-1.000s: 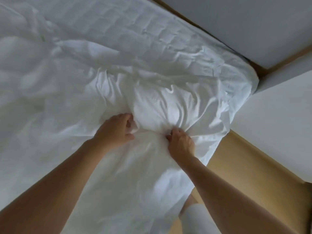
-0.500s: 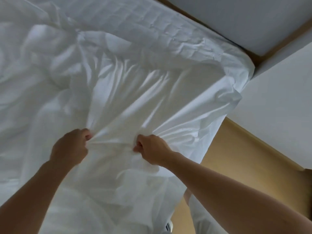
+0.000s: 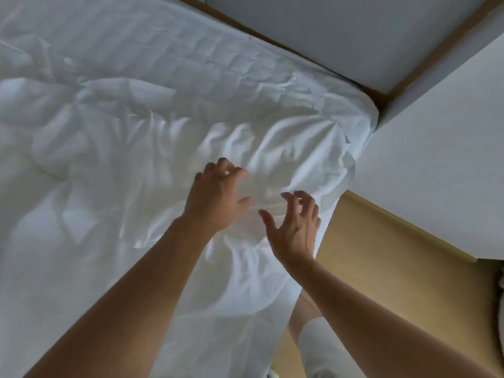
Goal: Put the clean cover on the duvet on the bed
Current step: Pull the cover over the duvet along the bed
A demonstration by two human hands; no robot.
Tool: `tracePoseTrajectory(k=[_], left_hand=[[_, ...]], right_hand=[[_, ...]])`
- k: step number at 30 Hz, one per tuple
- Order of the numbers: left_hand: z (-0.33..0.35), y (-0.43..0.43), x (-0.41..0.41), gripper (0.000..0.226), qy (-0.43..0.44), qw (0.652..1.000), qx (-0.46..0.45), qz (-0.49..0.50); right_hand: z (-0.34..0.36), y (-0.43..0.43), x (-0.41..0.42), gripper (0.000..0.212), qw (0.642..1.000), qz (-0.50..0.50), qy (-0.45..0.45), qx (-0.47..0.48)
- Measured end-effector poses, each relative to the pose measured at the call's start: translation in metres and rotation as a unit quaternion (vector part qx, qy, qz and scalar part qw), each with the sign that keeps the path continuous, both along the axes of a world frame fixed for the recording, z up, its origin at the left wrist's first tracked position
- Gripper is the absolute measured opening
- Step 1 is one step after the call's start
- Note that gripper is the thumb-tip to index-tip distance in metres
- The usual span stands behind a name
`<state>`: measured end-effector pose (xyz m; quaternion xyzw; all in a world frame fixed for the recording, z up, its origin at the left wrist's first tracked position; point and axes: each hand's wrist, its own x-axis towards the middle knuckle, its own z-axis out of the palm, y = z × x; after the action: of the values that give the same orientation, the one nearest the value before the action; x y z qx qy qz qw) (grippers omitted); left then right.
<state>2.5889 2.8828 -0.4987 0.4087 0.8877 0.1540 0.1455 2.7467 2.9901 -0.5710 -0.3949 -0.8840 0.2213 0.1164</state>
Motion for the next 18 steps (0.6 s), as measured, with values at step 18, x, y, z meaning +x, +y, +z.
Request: tracePoseTrajectory(k=[18], left_hand=[[-0.044, -0.054, 0.091, 0.063, 0.070, 0.986, -0.060, -0.140]], right_hand=[[-0.046, -0.072, 0.065, 0.059, 0.776, -0.363, 0.020, -0.515]])
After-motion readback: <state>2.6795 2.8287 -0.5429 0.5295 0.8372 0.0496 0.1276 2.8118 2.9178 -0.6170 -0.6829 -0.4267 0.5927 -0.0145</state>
